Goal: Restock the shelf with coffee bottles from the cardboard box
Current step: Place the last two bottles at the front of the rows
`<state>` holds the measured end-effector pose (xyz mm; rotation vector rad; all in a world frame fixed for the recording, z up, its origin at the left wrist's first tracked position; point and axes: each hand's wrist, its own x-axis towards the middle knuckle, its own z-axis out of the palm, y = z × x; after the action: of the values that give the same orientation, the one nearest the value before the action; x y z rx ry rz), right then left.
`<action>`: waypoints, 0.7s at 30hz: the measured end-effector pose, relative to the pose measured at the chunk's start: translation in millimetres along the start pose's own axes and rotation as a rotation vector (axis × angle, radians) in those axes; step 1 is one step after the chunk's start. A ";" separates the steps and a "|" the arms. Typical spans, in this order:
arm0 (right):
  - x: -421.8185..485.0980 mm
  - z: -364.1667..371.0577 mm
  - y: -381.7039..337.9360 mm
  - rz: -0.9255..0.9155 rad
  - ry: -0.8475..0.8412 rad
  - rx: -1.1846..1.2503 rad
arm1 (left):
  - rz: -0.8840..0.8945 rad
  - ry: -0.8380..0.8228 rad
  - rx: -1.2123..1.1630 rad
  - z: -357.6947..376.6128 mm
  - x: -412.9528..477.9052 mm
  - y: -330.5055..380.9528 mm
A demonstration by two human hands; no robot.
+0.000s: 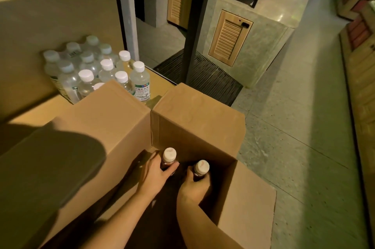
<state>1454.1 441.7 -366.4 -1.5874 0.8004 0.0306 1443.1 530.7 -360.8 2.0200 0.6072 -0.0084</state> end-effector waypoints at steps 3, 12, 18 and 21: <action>-11.0 -12.5 -15.9 -0.093 -0.022 -0.088 | -0.015 0.062 0.008 -23.0 -9.6 8.0; -36.6 -50.6 -73.5 -0.500 -0.358 -0.222 | 0.017 0.310 -0.062 -82.1 -59.6 70.0; -51.1 -70.7 -141.9 -0.748 -0.642 -0.226 | 0.085 0.390 -0.193 -113.6 -104.3 126.6; -63.2 -75.2 -182.5 -0.842 -0.700 -0.185 | 0.134 0.441 -0.210 -130.6 -123.2 155.0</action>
<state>1466.2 397.8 -164.2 -1.8101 -0.4428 0.0474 1369.0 527.3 -135.5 1.8602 0.7103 0.5709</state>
